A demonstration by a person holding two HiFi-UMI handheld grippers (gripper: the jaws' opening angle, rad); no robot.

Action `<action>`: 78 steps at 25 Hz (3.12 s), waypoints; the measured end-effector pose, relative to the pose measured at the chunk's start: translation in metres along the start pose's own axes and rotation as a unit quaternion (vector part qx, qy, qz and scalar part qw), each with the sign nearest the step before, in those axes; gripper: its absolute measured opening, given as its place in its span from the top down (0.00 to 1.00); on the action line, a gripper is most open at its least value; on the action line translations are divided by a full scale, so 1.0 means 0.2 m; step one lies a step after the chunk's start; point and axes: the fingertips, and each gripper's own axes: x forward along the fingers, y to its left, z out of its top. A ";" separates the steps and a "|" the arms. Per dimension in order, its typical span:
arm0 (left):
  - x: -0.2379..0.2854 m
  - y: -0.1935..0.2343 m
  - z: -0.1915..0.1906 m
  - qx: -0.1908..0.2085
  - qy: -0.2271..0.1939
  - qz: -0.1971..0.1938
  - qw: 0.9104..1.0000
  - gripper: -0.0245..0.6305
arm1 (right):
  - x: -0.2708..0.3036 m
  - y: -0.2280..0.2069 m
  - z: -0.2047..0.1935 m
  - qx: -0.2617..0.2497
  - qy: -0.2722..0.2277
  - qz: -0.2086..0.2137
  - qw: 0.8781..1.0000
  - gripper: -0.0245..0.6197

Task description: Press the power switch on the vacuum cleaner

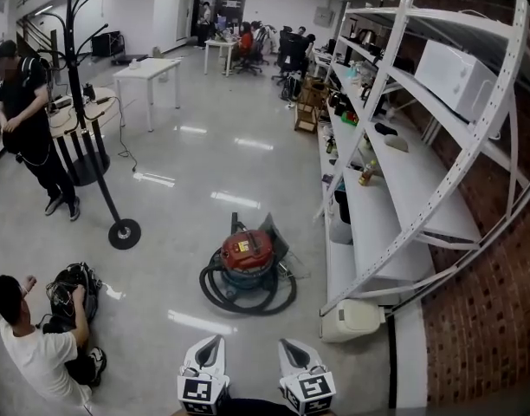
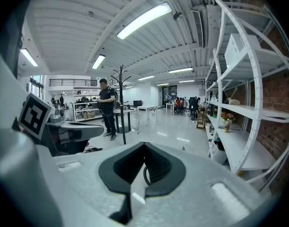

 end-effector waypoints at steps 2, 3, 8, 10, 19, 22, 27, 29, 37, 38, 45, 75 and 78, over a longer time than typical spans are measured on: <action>0.01 0.04 0.01 0.007 -0.005 -0.001 1.000 0.94 | 0.03 0.01 0.04 -0.003 -0.007 -0.005 1.000 0.97; 0.01 0.05 0.02 0.013 -0.008 0.000 1.000 0.94 | 0.04 0.02 0.05 -0.003 -0.008 -0.007 1.000 0.97; 0.02 0.14 0.01 0.008 -0.009 0.004 1.000 0.94 | 0.10 0.03 0.08 -0.015 -0.013 -0.013 1.000 0.97; 0.03 0.16 -0.02 0.007 -0.006 0.005 1.000 0.94 | 0.13 0.03 0.08 -0.016 -0.010 -0.014 1.000 0.97; 0.10 0.23 0.02 0.001 -0.006 0.026 1.000 0.94 | 0.23 0.01 0.10 -0.012 -0.003 0.004 1.000 0.97; 0.15 0.25 0.02 0.006 -0.004 0.034 0.999 0.94 | 0.31 -0.03 0.09 -0.011 -0.005 0.015 1.000 0.97; 0.29 0.26 0.00 0.013 0.002 0.047 0.999 0.94 | 0.43 -0.13 0.08 -0.009 -0.005 0.032 0.999 0.97; 0.37 0.24 0.03 0.017 0.002 0.051 0.999 0.94 | 0.48 -0.19 0.10 -0.011 -0.004 0.041 0.999 0.97; 0.61 0.18 0.11 0.030 0.006 0.071 0.997 0.94 | 0.64 -0.40 0.18 -0.022 -0.019 0.072 0.997 0.97; 0.62 0.19 0.12 0.033 0.009 0.075 0.997 0.94 | 0.66 -0.41 0.19 -0.021 -0.020 0.077 0.997 0.97; 0.72 0.14 0.13 0.043 0.021 0.093 0.995 0.94 | 0.72 -0.50 0.21 -0.014 -0.022 0.100 0.995 0.97; 1.20 0.55 -0.10 0.005 0.074 0.062 0.995 0.94 | 1.29 -0.61 0.05 -0.022 0.087 0.068 0.994 0.97; 1.33 0.70 -0.17 0.011 0.088 0.055 0.995 0.94 | 1.49 -0.61 -0.01 -0.018 0.114 0.061 0.991 0.97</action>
